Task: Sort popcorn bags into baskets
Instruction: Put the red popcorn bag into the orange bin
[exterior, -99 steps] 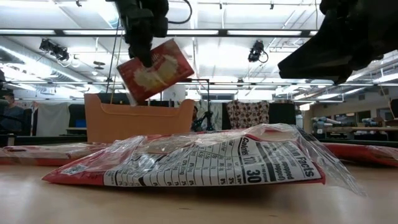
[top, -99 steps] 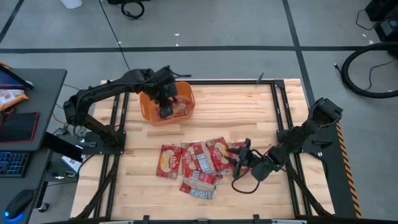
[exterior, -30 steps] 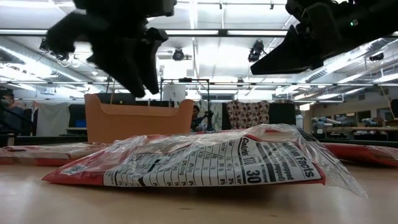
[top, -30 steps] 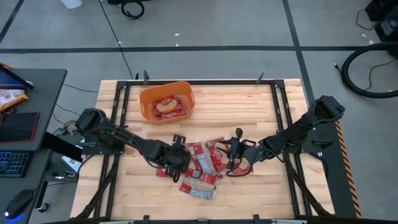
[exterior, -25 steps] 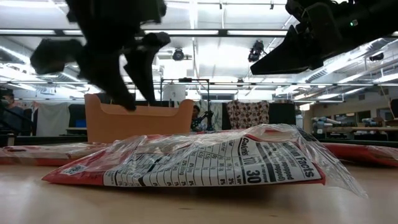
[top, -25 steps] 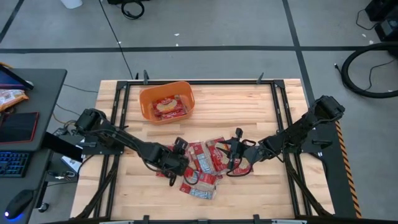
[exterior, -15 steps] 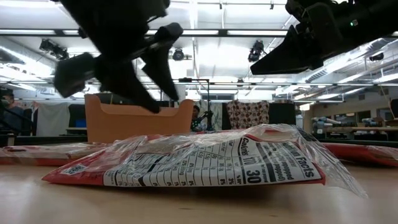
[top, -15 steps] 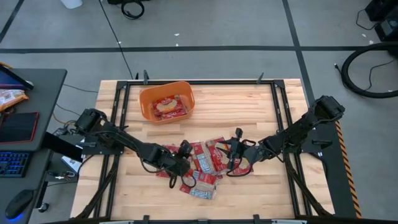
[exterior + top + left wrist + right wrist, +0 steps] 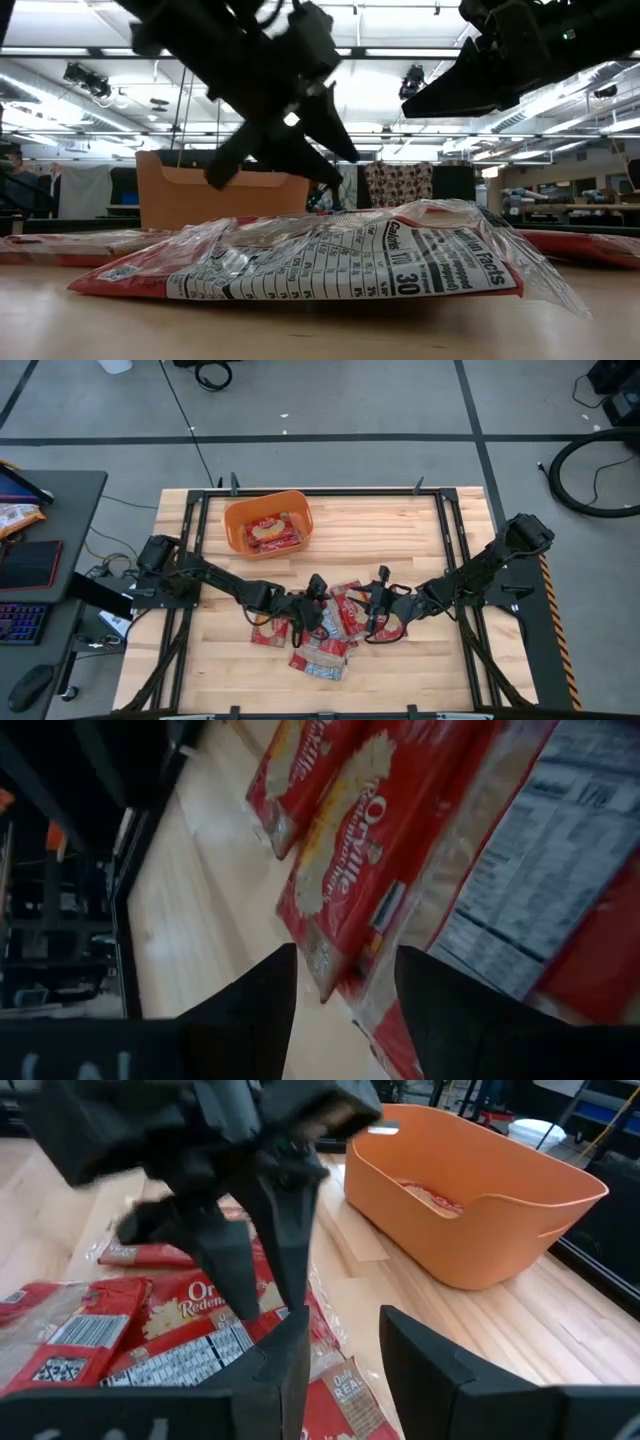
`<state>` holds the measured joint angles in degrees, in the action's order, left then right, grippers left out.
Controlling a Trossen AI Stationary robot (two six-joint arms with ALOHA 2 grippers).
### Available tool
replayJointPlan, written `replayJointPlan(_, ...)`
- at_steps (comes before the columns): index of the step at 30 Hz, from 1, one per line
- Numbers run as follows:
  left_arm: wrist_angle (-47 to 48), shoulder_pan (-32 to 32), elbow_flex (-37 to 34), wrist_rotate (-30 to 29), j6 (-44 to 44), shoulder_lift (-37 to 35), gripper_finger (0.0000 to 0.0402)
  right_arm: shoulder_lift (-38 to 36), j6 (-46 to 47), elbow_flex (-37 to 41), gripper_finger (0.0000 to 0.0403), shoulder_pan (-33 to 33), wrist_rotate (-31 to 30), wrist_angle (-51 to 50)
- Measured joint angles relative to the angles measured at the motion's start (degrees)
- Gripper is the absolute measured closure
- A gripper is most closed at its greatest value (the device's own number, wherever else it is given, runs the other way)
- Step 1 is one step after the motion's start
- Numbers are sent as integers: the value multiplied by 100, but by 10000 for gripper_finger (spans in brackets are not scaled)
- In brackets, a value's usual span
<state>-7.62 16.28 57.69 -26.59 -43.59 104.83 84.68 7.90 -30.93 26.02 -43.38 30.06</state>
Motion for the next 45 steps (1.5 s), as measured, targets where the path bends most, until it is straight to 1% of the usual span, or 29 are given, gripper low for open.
replayJointPlan(2,-176,-63,42,34,-175,151,228,-5,157,-1,277,63,-32,-206)
replayJointPlan(4,-130,-86,94,53,-208,265,228,-52,327,7,277,192,-63,-405)
replayJointPlan(8,-151,-86,388,95,-213,523,230,-403,652,1,277,523,-299,-952)
replayJointPlan(11,61,-107,691,192,-211,682,234,-724,983,-8,277,761,-555,-1338)
replayJointPlan(12,266,-146,782,263,-212,727,236,-828,1094,0,277,838,-640,-1562)
replayJointPlan(14,374,-223,1024,454,-211,871,241,-926,1327,5,277,967,-781,-1797)
replayJointPlan(15,637,-266,1079,463,-215,902,243,-959,1426,7,277,1017,-889,-1977)
replayJointPlan(18,649,-345,1294,573,-343,1096,248,-962,1680,9,277,1153,-1179,-2279)
replayJointPlan(21,716,-368,1442,671,-620,1246,251,-903,1812,9,277,1181,-1277,-2416)
replayJointPlan(23,845,-362,1443,688,-825,1302,251,-849,1824,4,277,1169,-1270,-2358)
replayJointPlan(26,801,-382,1458,721,-1002,1358,251,-841,1825,7,277,1172,-1270,-2342)
replayJointPlan(31,787,-427,1458,968,-1026,1358,251,-839,1823,7,277,1170,-1263,-2272)
replayJointPlan(40,479,-525,1447,1044,-979,1369,251,-837,1796,7,278,1166,-1268,-2130)
replayJointPlan(45,586,-596,1448,1222,-1108,1409,251,-837,1716,7,278,1163,-1271,-2045)
